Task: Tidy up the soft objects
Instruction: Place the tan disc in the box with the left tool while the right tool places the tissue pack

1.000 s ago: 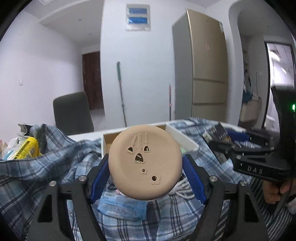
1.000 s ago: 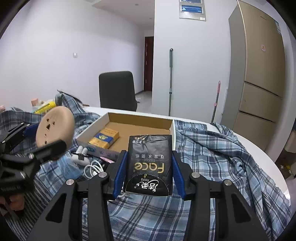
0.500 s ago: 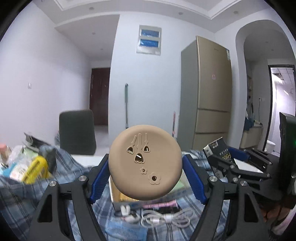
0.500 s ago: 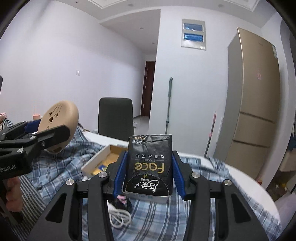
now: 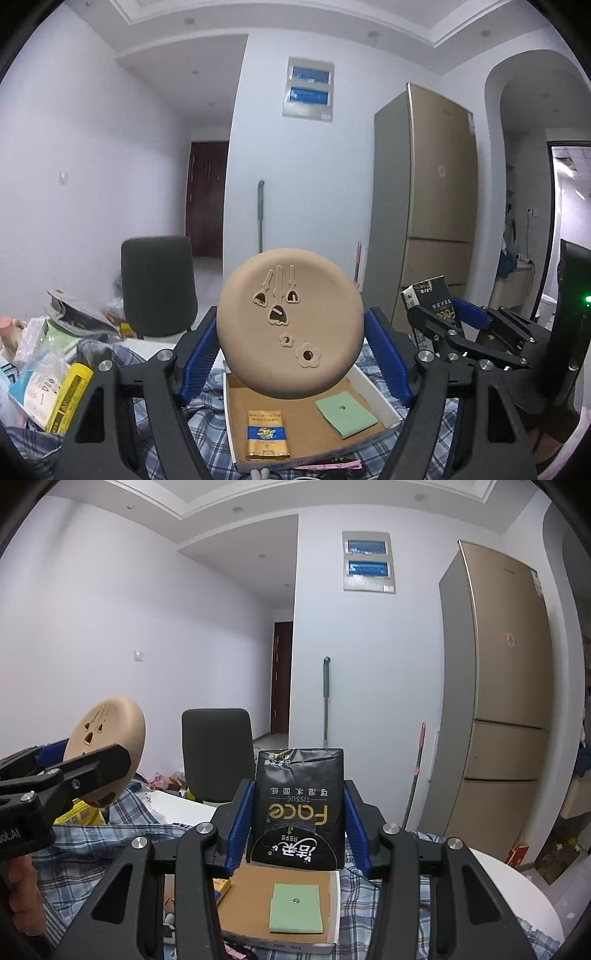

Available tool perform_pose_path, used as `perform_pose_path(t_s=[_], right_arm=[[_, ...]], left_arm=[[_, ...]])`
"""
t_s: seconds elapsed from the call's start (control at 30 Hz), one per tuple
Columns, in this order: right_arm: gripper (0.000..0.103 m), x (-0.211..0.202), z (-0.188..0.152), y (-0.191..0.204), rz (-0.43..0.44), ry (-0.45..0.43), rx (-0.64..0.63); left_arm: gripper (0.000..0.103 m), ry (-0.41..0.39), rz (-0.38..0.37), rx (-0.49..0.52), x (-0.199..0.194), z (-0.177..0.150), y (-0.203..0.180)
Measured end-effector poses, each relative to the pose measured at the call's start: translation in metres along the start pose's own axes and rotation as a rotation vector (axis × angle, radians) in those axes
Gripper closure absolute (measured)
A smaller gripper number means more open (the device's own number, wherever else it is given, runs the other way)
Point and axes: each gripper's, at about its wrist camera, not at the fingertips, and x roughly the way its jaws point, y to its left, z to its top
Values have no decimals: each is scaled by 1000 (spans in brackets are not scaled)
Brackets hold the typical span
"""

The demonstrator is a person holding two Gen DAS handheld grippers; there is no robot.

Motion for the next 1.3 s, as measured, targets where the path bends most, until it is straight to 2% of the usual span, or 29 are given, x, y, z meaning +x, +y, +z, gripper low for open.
perform_pose_path(t_s=[0.23,0.33,0.5,0.6,0.8,0.9,0.93,0.97,1.0,1.3], right_arm=[[58,37,-14,-8,9,79,32],[57,54,-30,-8,24,139,35],[57,87,-65,-11,61,266,44],[57,106,-82,-13,78,332,50],[57,119,-104,-10,88,396,16],[57,118,-106,-8,88,398,13],[51,118,-107,-9,88,395,13],[39,118,-107,-10,89,395,16],[35,118,-107,-9,89,396,19],[35,116,-103,-10,66,380,24]], left_arm=[[24,97,20,-20,45,-24,9],[24,144,-9,-42,65,-44,15],[24,217,-4,-24,93,-73,20],[24,239,8,4,100,-87,20],[24,269,13,7,106,-96,22],[23,275,11,2,107,-96,24],[22,278,12,-2,108,-97,25],[22,282,18,-4,109,-97,25],[21,286,22,-4,108,-96,25],[15,282,36,-12,108,-95,27]])
